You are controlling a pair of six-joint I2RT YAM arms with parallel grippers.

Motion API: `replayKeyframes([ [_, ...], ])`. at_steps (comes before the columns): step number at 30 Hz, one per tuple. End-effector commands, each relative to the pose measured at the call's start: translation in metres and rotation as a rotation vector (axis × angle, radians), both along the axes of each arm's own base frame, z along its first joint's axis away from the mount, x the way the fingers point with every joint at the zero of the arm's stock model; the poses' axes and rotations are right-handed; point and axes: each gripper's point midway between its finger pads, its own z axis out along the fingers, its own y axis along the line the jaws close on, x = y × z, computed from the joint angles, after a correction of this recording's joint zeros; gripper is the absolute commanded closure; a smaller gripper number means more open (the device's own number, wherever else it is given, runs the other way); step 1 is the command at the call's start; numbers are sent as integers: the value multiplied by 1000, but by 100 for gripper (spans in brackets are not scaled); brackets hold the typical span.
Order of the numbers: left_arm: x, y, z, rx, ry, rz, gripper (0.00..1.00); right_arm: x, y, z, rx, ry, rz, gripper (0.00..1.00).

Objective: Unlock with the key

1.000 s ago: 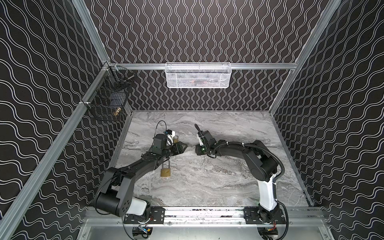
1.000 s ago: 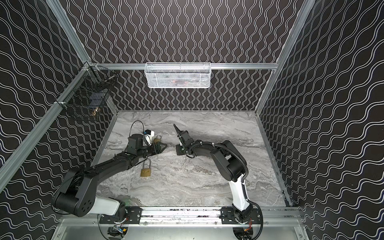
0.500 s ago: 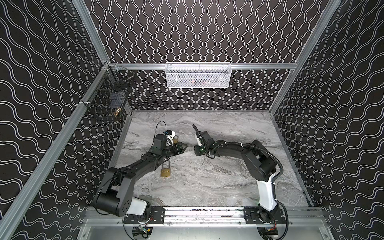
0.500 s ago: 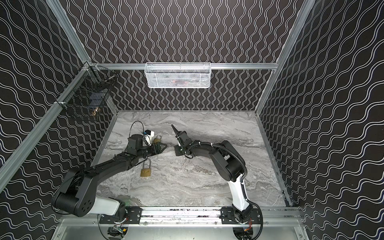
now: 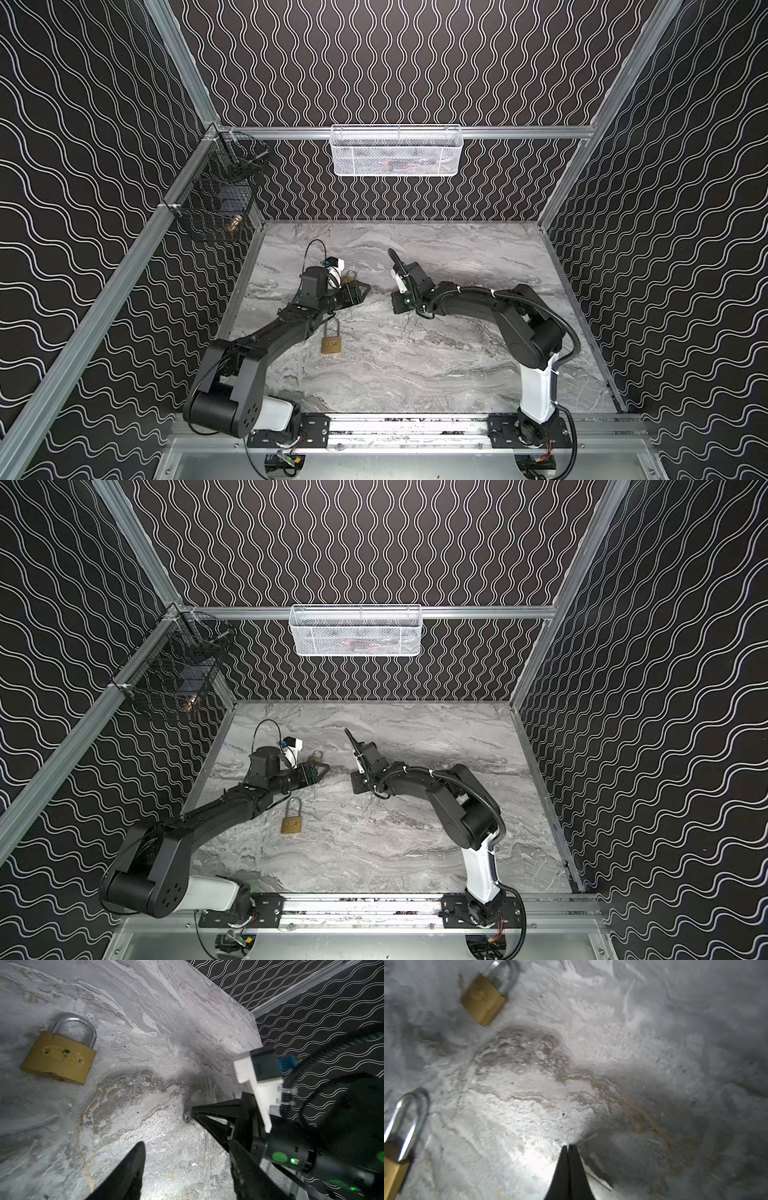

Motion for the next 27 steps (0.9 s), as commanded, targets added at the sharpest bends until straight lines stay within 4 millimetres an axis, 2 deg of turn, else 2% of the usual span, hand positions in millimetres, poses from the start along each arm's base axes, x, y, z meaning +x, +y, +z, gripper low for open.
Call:
replayKeyframes([
  [1,5,-4,5,-3,-17,-29,34,1,0,22,9,-83,64,100],
  [2,6,-5,7,-6,-26,-30,34,1,-3,24,4,-90,70,100],
  [4,7,-5,12,-14,-49,-28,34,2,-6,43,15,-118,84,100],
  [10,3,-9,32,-50,-171,-60,36,5,-13,68,18,-129,92,100],
  [16,3,-11,39,-81,-301,-60,38,-7,-10,101,102,-160,128,100],
  [23,1,-32,52,-106,-477,-112,42,-21,-11,136,146,-213,194,100],
  [27,-9,-55,61,-106,-558,-182,46,-29,-13,152,174,-246,216,100],
])
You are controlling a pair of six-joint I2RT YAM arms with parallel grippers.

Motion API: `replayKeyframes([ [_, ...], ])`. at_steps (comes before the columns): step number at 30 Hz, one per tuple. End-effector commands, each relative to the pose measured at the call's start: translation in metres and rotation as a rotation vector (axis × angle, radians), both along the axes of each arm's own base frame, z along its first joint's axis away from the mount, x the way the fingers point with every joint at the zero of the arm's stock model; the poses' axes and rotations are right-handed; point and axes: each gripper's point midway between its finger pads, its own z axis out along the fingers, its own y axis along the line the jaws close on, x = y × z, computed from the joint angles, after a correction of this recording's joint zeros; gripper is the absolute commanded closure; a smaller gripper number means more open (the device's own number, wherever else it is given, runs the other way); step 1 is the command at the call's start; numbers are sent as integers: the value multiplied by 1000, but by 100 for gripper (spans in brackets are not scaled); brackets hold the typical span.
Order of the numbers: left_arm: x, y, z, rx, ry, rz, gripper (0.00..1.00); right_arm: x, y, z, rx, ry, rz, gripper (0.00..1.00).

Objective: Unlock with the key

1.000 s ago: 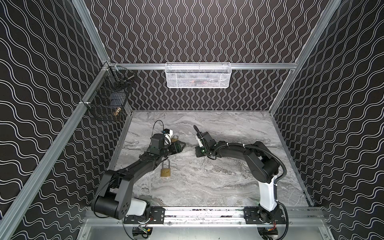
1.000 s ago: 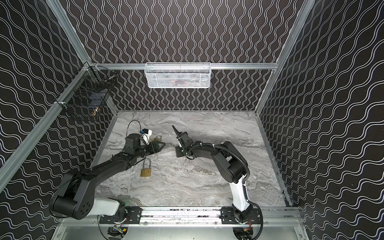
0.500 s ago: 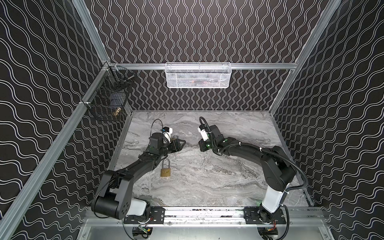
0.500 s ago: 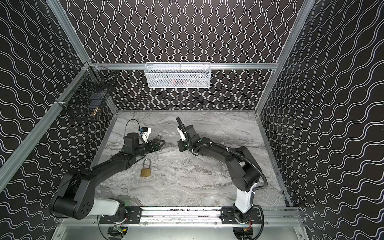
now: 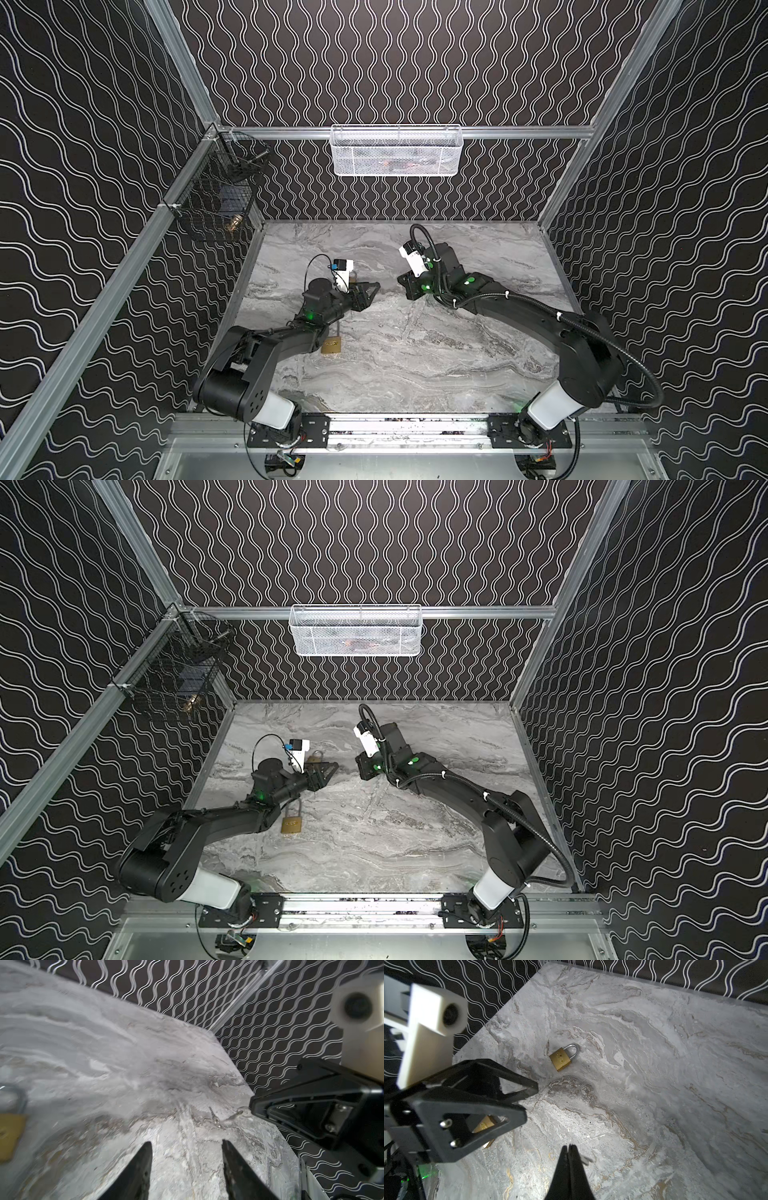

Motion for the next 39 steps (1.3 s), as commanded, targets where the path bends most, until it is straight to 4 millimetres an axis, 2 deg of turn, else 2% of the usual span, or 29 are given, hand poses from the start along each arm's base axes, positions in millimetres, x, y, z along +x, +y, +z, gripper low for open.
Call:
replayKeyframes([
  [1,-6,-17,33,-8,-203,-54,47,-9,-1,12,17,-27,37,100],
  [5,-16,-27,32,62,-333,-70,48,-10,-2,26,31,-44,36,100],
  [11,-34,-23,37,55,-563,-52,53,-16,-1,40,61,-47,56,100],
  [26,-25,-59,39,71,-635,-123,53,-23,0,51,102,-41,72,100],
  [30,-21,-65,37,69,-630,-125,61,-24,0,53,106,-46,73,100],
  [35,-22,-73,34,75,-640,-140,63,-23,-1,56,107,-52,65,100],
  [37,-22,-73,34,80,-641,-131,68,-23,-1,57,108,-54,67,100],
  [39,-21,-72,33,87,-642,-119,77,-22,-1,57,106,-55,64,100],
])
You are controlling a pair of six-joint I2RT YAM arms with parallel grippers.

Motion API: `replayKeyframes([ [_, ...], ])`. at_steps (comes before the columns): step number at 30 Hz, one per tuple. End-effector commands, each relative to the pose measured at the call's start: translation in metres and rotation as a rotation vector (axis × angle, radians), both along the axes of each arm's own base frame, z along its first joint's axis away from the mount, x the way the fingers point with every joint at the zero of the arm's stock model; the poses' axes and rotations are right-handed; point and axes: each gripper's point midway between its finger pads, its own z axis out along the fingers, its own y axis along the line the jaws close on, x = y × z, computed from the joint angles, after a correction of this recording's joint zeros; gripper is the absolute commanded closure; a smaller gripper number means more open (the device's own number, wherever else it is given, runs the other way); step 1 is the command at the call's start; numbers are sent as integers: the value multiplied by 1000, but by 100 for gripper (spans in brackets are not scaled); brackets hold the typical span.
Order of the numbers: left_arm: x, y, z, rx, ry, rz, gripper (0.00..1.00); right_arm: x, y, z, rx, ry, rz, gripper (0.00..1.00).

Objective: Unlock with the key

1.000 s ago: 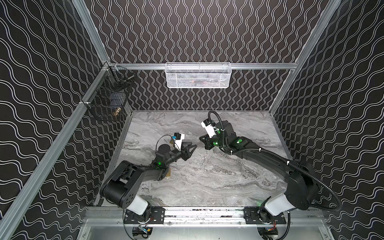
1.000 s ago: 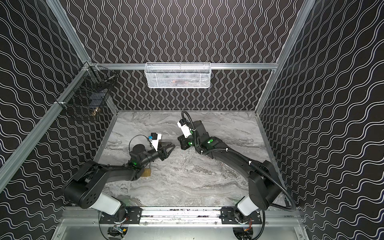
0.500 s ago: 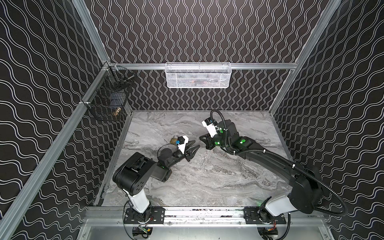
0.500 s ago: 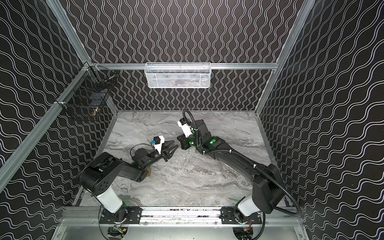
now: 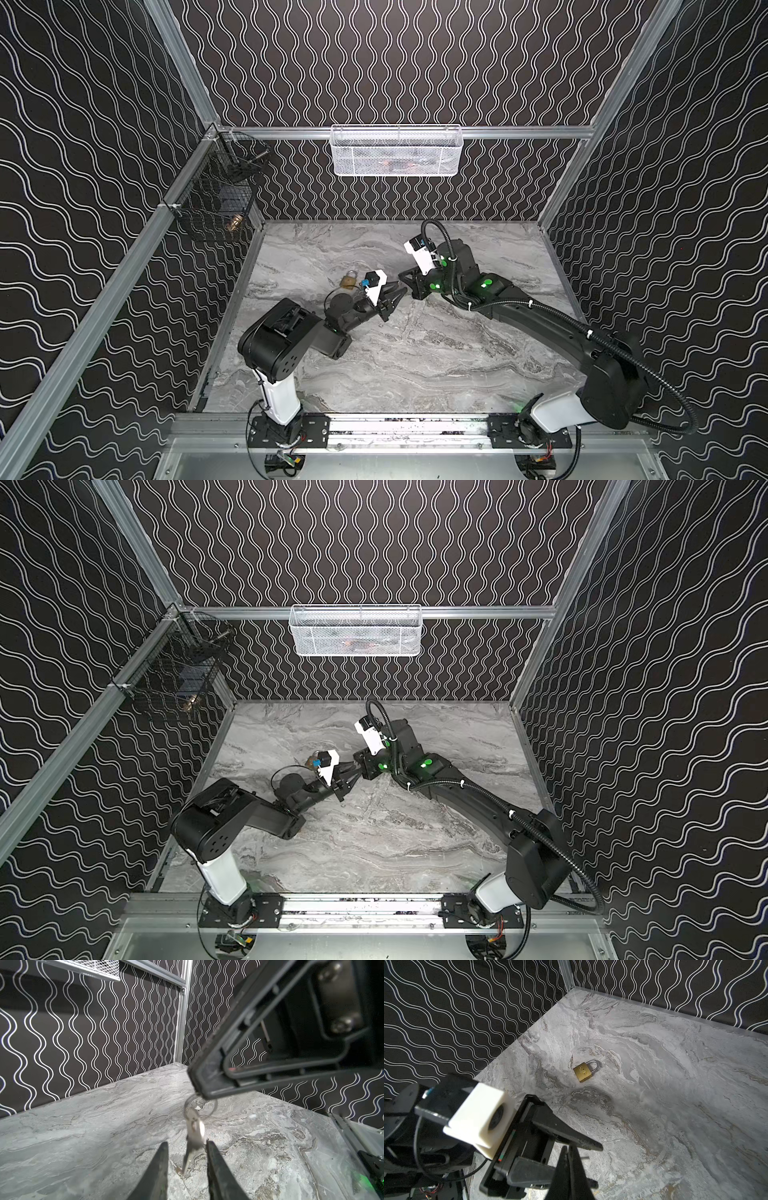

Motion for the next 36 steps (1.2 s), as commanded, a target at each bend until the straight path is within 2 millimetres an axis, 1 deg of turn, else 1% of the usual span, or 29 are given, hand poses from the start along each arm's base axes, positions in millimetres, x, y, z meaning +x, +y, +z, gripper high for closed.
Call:
replayKeyframes([
  [1,1,3,12,-16,-62,28,79,1,0,9,15,-18,-2,100],
  [4,1,5,12,-12,-68,35,82,2,0,10,13,-20,-4,100],
  [8,0,5,16,-13,-82,36,93,2,-2,10,10,-21,-11,100],
  [11,-2,3,17,-9,-88,15,99,3,-5,11,8,-30,-27,100],
  [15,-6,0,17,-6,-93,-11,100,1,-6,11,8,-32,-31,100],
  [19,-8,2,16,2,-101,-4,100,2,-10,15,10,-43,-48,100],
  [22,-8,5,16,45,-121,15,100,3,-18,21,10,-63,-83,100],
  [25,-7,5,14,155,-126,24,100,9,-35,26,6,-95,-180,88],
  [27,-1,6,13,275,-109,54,100,16,-53,29,7,-114,-279,70],
  [28,1,6,12,347,-99,68,100,19,-62,29,11,-119,-322,63],
  [31,4,9,4,678,-72,91,100,31,-94,25,52,-98,-437,42],
  [33,7,21,5,968,-138,143,100,37,-122,12,109,-39,-496,31],
  [34,10,29,12,1083,-185,181,100,38,-133,6,144,-12,-521,27],
  [35,14,41,21,1214,-242,224,100,44,-153,2,195,16,-564,23],
  [36,18,51,33,1335,-314,254,100,46,-165,-5,246,46,-576,21],
])
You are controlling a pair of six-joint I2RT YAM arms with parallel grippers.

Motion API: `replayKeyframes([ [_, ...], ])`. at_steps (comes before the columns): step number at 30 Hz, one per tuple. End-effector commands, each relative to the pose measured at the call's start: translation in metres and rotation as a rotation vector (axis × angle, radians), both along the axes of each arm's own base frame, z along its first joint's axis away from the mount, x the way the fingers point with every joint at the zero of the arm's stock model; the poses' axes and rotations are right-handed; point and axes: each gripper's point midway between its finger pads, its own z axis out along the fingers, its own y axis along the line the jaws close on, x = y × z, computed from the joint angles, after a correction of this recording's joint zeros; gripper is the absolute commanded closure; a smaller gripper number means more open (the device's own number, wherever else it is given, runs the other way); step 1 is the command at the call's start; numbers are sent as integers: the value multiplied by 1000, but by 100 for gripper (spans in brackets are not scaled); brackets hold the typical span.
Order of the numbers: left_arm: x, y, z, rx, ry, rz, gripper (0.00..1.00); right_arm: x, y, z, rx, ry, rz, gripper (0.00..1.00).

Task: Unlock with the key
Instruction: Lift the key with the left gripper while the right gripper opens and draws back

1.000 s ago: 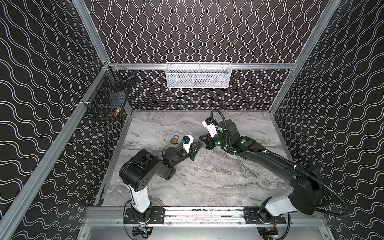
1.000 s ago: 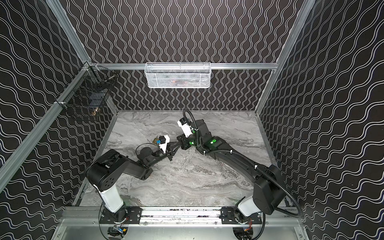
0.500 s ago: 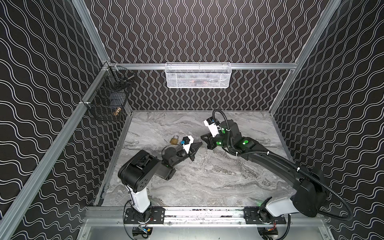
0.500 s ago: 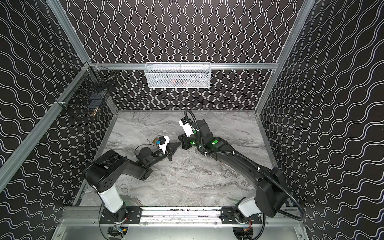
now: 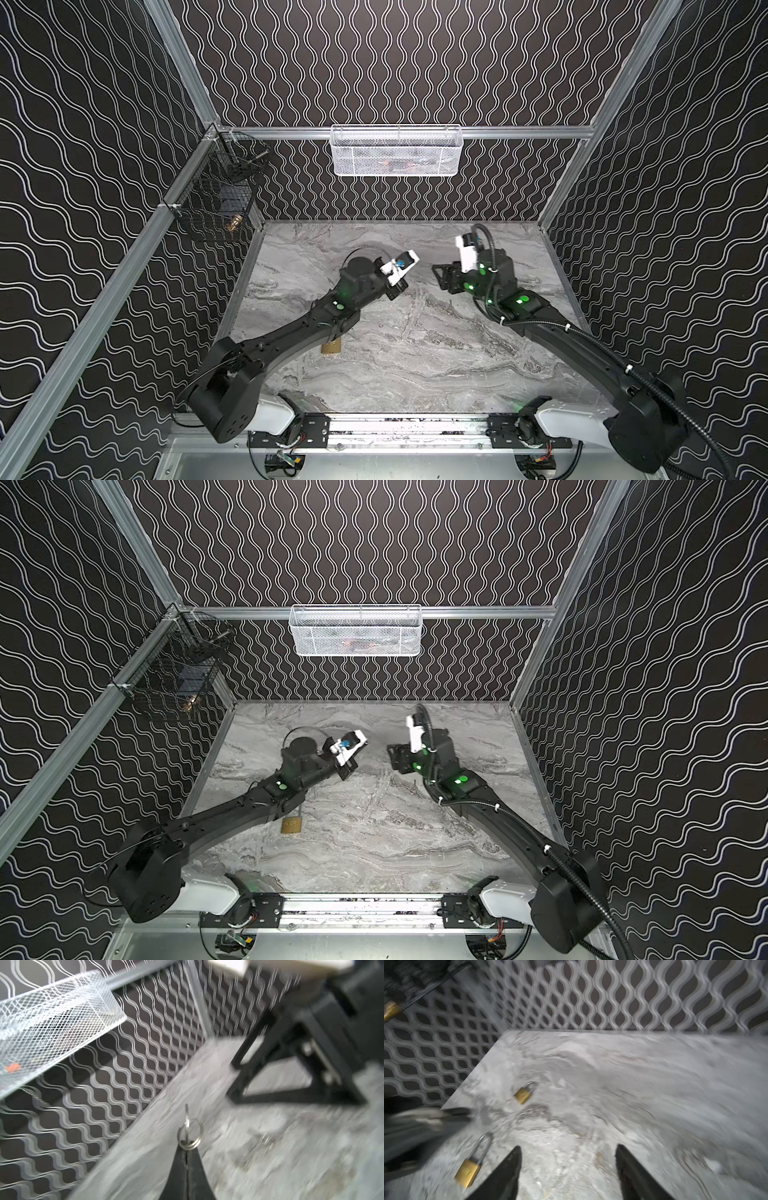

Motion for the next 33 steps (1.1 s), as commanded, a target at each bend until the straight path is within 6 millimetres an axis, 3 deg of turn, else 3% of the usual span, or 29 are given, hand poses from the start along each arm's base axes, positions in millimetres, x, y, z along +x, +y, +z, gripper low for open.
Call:
replayKeyframes([
  [1,4,72,-42,749,-89,141,100,9,-25,0,220,23,-50,18],
  [3,11,88,-23,1027,-219,115,100,9,-31,-11,266,47,-27,13],
  [6,17,112,-12,1481,-346,23,100,10,-18,-16,265,61,58,7],
  [8,21,112,4,1628,-468,3,100,11,-8,-16,268,66,115,3],
  [11,5,88,22,1604,-689,-126,100,11,2,-14,283,33,189,1],
  [13,-6,81,24,1576,-752,-205,100,10,7,-13,267,10,215,1],
  [16,-12,76,38,1499,-804,-179,100,8,15,-12,169,-55,219,1],
  [18,-28,74,38,1373,-715,-244,100,0,27,-11,86,-127,232,1],
  [20,-52,80,26,1276,-518,-403,100,-10,41,-11,-14,-222,215,1],
  [23,-75,90,11,1258,-284,-542,100,-18,49,-12,-89,-330,182,1],
  [26,-88,102,-1,1286,-92,-593,100,-23,49,-15,-104,-416,162,1],
  [33,-117,92,-8,1136,225,-630,100,-61,55,-13,-147,-718,172,1],
])
